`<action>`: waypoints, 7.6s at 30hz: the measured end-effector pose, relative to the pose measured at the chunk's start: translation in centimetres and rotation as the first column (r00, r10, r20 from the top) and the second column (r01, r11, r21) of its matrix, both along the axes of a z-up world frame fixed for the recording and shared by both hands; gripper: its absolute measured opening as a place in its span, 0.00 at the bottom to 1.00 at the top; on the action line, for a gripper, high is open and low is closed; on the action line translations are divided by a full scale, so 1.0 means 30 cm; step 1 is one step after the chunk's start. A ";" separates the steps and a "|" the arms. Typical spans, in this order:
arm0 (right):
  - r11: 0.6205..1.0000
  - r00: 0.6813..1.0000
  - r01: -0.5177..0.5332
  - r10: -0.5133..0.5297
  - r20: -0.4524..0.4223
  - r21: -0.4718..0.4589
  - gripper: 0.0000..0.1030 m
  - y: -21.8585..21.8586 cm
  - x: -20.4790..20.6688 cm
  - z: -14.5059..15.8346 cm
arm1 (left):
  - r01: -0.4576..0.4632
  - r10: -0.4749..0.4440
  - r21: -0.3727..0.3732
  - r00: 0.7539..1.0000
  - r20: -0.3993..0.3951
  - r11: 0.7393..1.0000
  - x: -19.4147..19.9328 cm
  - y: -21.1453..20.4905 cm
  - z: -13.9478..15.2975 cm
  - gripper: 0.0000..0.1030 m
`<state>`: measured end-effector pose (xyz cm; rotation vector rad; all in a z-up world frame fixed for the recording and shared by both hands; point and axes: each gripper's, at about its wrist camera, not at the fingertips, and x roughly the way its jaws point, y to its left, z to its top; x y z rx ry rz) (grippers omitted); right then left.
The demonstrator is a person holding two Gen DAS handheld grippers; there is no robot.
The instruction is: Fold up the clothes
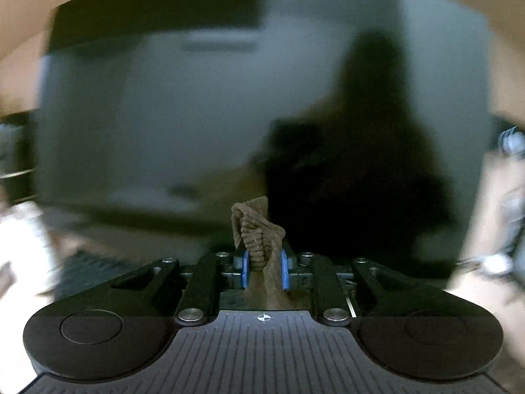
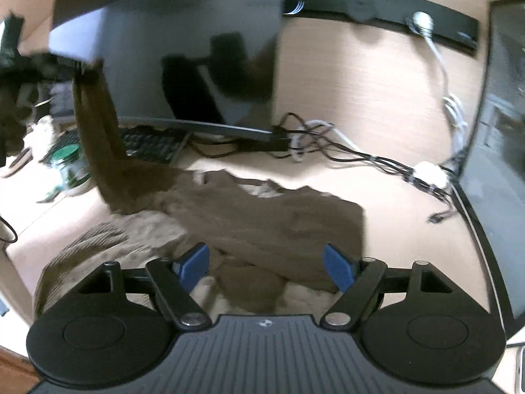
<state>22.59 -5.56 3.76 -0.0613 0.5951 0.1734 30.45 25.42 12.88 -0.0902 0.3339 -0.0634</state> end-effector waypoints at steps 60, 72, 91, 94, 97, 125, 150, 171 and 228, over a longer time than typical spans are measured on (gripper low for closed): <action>0.962 0.934 -0.230 0.260 0.246 -0.147 0.12 0.303 0.399 0.088 | -0.029 -0.021 -0.309 0.987 -0.159 0.951 -0.048 0.054 -0.025 0.09; 0.962 0.958 -0.263 0.269 0.094 -0.074 0.68 0.157 0.145 -0.033 | 0.160 -0.225 -0.346 0.962 -0.157 0.925 0.055 -0.192 -0.034 0.09; 0.951 0.971 0.088 -0.015 -0.239 0.297 0.61 -0.102 0.432 -0.194 | 0.169 -0.291 -0.354 0.899 -0.327 0.920 0.120 -0.232 -0.191 0.88; 0.958 0.962 0.076 0.002 -0.273 0.276 0.21 -0.062 0.471 -0.236 | 0.130 -0.244 -0.290 0.882 -0.403 0.948 0.108 -0.223 -0.248 0.90; 0.969 0.987 0.046 -0.006 -0.160 0.244 0.15 -0.077 0.424 -0.126 | 0.131 -0.225 -0.238 0.875 -0.429 0.962 0.096 -0.227 -0.265 0.91; 0.999 0.976 0.037 -0.031 -0.216 0.021 0.43 -0.188 0.336 -0.235 | 0.264 -0.352 -0.235 0.743 -0.569 0.936 0.190 -0.416 -0.495 0.93; 0.996 0.931 -0.026 0.054 -0.362 0.080 1.00 -0.155 0.403 -0.214 | 0.114 -0.281 -0.314 0.779 -0.561 0.943 0.311 -0.197 -0.450 0.96; 0.977 0.936 0.140 -0.077 -0.342 0.161 0.42 -0.280 0.692 -0.235 | 0.053 -0.263 -0.332 0.733 -0.628 0.942 0.427 -0.251 -0.512 0.80; 0.931 0.921 0.193 -0.064 -0.385 0.309 0.65 -0.331 0.045 -0.063 | 0.146 -0.592 -0.723 0.691 -0.414 0.676 0.039 0.092 -0.410 0.95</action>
